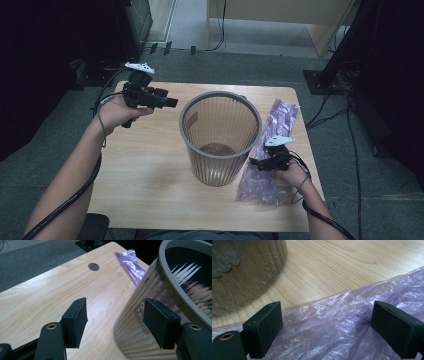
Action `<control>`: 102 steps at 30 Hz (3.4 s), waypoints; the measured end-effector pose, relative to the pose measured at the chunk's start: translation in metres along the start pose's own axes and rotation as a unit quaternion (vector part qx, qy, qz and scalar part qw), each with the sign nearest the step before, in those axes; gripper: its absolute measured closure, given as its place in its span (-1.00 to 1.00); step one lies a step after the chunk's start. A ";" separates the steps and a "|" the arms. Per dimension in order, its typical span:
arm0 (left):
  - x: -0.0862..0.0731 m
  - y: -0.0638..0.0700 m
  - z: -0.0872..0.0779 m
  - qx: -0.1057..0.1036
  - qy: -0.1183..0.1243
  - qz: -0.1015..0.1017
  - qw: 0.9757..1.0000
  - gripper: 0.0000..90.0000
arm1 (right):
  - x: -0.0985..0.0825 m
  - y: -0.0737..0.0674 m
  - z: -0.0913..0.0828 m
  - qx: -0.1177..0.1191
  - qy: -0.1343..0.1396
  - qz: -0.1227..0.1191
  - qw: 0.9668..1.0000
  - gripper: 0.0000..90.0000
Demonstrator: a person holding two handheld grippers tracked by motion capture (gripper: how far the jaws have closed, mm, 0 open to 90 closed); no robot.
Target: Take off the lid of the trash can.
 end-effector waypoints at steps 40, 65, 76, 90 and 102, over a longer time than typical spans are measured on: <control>0.038 0.035 0.010 -0.012 0.009 0.035 0.999 -0.13 | 0.000 0.000 0.000 -0.003 0.000 -0.005 1.000 -0.77; 0.045 0.055 0.037 -0.028 0.007 0.064 0.998 -0.06 | 0.000 -0.001 0.001 -0.004 -0.003 -0.008 1.000 -0.77; 0.045 0.060 0.050 -0.034 0.001 0.068 0.997 0.12 | 0.000 -0.001 0.001 -0.004 -0.003 -0.008 1.000 -0.77; 0.045 0.061 0.066 -0.040 0.000 0.062 0.997 0.20 | 0.000 -0.001 0.001 -0.005 -0.003 -0.008 1.000 -0.77; 0.044 0.063 0.074 -0.042 0.000 0.062 0.997 0.41 | 0.000 -0.001 0.001 -0.004 -0.003 -0.008 1.000 -0.77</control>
Point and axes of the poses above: each handheld gripper's, and its own axes: z roughly forward along the jaws, x roughly out of its top, y roughly to its right, the point moved 4 cm from there along z, roughly forward along the jaws, and after that the axes turned 8 degrees about -z, right-handed, at the moved point
